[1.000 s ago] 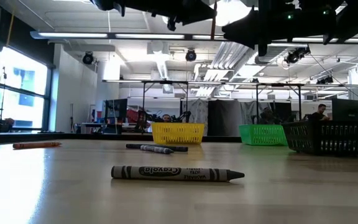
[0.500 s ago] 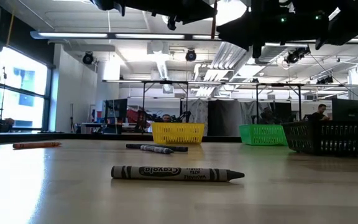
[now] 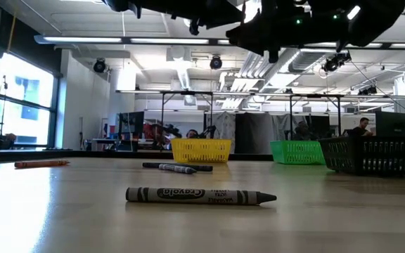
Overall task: Sort crayons
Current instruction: Put the orange crayon into the green bin
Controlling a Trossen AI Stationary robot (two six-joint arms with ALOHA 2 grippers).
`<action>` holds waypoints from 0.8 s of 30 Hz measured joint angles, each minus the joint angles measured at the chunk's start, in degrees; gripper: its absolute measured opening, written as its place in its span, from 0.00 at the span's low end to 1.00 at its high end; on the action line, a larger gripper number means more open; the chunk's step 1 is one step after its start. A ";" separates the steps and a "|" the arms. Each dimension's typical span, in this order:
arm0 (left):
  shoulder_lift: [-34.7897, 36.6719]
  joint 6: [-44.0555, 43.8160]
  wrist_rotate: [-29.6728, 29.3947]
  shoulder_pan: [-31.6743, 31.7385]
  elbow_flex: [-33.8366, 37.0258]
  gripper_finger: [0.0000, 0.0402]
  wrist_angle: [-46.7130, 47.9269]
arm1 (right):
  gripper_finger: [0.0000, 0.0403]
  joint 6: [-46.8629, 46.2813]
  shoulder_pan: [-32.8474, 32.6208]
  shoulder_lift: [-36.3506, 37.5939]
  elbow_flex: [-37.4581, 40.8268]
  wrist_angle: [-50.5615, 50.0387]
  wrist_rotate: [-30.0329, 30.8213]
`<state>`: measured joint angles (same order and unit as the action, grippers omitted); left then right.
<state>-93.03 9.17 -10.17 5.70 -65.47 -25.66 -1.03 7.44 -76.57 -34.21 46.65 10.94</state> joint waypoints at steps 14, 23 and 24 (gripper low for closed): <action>0.00 -0.09 -0.51 -0.05 0.00 0.00 1.27 | 0.03 -0.25 -0.06 -0.12 -0.68 -1.90 2.15; 0.00 -1.42 -5.42 -0.16 0.00 0.15 2.27 | 0.01 2.13 0.94 1.06 -0.68 -4.68 5.98; 0.00 -1.42 -5.43 -0.16 0.00 0.18 2.27 | 0.01 3.41 1.38 2.06 -0.68 -6.80 8.92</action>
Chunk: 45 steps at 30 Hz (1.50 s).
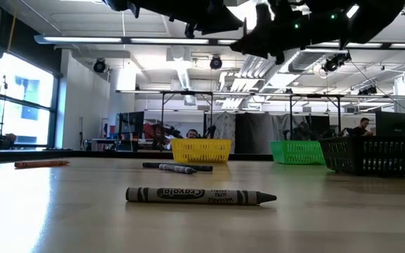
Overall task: Sort crayons
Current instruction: Put the orange crayon into the green bin
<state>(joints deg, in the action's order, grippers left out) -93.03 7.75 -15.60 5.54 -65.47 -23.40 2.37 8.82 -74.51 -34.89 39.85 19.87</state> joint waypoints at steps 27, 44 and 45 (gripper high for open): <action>0.00 -3.06 -0.04 -0.25 0.00 0.26 7.25 | 0.02 -20.40 25.90 -0.60 0.09 -51.40 14.57; 0.00 -3.10 -0.04 -0.33 0.00 0.25 12.34 | 0.19 -22.83 26.07 -4.58 0.13 -50.30 10.31; 0.00 -3.13 -0.04 -0.35 0.00 0.25 12.68 | 0.21 -22.77 26.07 -4.58 0.13 -50.31 10.31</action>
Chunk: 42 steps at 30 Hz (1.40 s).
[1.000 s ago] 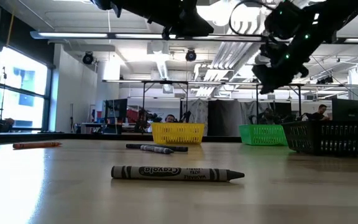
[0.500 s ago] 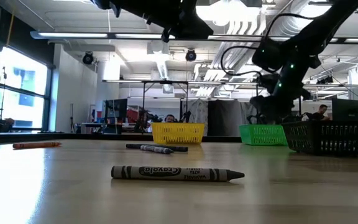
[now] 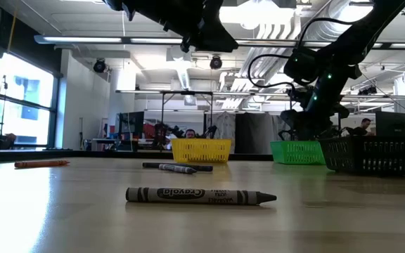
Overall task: Sort crayons
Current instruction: Put the orange crayon into the green bin, then put the blue crayon into the yellow bin
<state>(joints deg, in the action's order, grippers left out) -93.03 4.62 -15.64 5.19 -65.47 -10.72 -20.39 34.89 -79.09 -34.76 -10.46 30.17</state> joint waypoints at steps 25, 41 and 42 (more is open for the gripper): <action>0.04 -8.75 5.97 2.90 0.00 0.25 44.98 | 0.24 5.43 -15.10 18.23 -0.11 5.65 -14.76; -7.99 -6.24 9.11 -0.66 0.02 0.25 46.50 | 0.24 6.96 -23.06 18.10 -0.11 6.20 -13.84; -8.83 -5.94 9.11 -0.68 0.02 0.25 46.65 | 0.24 6.96 -23.06 18.10 -0.11 6.23 -13.86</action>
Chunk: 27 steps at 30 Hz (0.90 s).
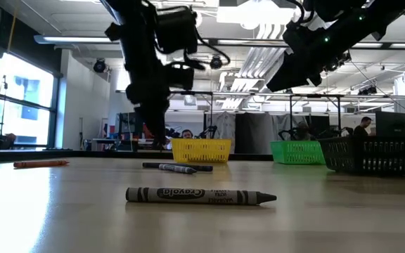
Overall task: Sort crayons
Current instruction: Put the blue crayon into the yellow bin
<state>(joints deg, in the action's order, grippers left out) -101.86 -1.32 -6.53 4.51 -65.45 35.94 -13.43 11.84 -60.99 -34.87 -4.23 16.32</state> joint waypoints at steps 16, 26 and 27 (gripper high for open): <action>-5.27 0.94 -0.05 0.15 0.02 0.24 0.04 | 0.24 0.65 0.00 -0.02 0.00 -0.48 0.06; -6.59 -3.13 -0.02 1.56 -0.25 0.01 0.41 | 0.24 0.91 0.00 -0.02 0.00 -0.78 0.04; -7.32 -3.09 -0.25 1.60 -0.32 0.01 0.46 | 0.24 1.01 0.00 -0.02 0.00 -0.91 0.04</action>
<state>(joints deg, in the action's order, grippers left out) -109.18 -4.40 -6.77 6.11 -65.77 36.40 -12.42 11.84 -61.01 -34.87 -5.14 16.36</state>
